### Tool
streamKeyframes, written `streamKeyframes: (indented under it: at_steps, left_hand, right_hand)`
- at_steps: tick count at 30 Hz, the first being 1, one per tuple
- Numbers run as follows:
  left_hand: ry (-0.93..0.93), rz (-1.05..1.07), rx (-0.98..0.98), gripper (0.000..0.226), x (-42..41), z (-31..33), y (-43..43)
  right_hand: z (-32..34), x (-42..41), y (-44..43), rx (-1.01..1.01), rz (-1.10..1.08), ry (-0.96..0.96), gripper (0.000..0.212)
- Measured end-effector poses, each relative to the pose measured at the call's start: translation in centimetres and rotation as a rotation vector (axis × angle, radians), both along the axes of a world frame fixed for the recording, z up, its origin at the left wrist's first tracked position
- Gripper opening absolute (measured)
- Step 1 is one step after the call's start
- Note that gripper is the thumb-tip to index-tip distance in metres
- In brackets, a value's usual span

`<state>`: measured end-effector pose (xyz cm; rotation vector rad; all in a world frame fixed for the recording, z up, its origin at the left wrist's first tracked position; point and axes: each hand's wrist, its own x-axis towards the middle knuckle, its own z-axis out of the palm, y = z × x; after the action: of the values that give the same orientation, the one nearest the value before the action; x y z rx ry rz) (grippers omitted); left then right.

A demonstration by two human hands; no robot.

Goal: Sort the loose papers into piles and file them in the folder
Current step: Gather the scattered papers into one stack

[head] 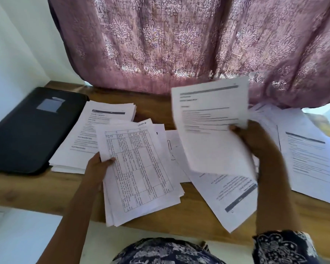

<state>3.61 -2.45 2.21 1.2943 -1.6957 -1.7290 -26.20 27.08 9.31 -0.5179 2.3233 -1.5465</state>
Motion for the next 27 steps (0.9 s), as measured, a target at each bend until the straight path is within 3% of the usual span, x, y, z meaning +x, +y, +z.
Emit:
streamKeyframes:
  at_steps: [3,5,7,11,14,16,19,23,25,27]
  left_hand:
    - [-0.012,-0.013,0.031,0.027,-1.4,-0.2,0.9]
    - [0.028,0.019,0.112,0.020,-2.1,-0.2,1.4]
    - [0.006,0.013,0.123,0.029,-2.5,0.1,1.8]
    - [-0.144,-0.174,-0.115,0.049,-2.6,-0.1,2.2]
    - [-0.121,-0.162,-0.162,0.050,-1.9,0.8,1.5]
    - [-0.014,-0.148,-0.136,0.045,-1.0,2.8,0.3]
    - [0.113,-0.119,-0.067,0.040,0.6,6.1,-3.1]
    - [-0.098,-0.173,-0.117,0.034,0.7,7.9,-10.3]
    - [-0.245,-0.182,-0.172,0.038,-0.3,7.4,-13.8]
    - [-0.406,-0.207,-0.357,0.052,-1.5,6.5,-16.4]
  right_hand:
    - [-4.2,3.7,-5.0,0.116,0.171,0.077,0.007]
    - [-7.3,6.6,-7.9,0.250,0.171,0.046,0.025]
    - [-8.9,9.2,-9.7,0.344,0.177,-0.001,0.035]
    - [-9.3,12.6,-11.0,0.267,0.206,0.018,0.043]
    - [-9.3,12.6,-11.4,0.162,0.123,0.023,0.056]
    - [-8.9,12.1,-12.3,0.051,0.092,-0.114,0.075]
    - [-7.7,11.8,-14.7,-0.213,0.130,-0.540,0.091]
    - [-6.0,12.5,-19.9,-0.346,0.363,-0.733,0.047]
    - [-5.9,13.2,-23.7,-0.383,0.339,-0.690,0.041]
    - [-6.0,14.0,-27.1,-0.303,0.273,-0.578,0.044]
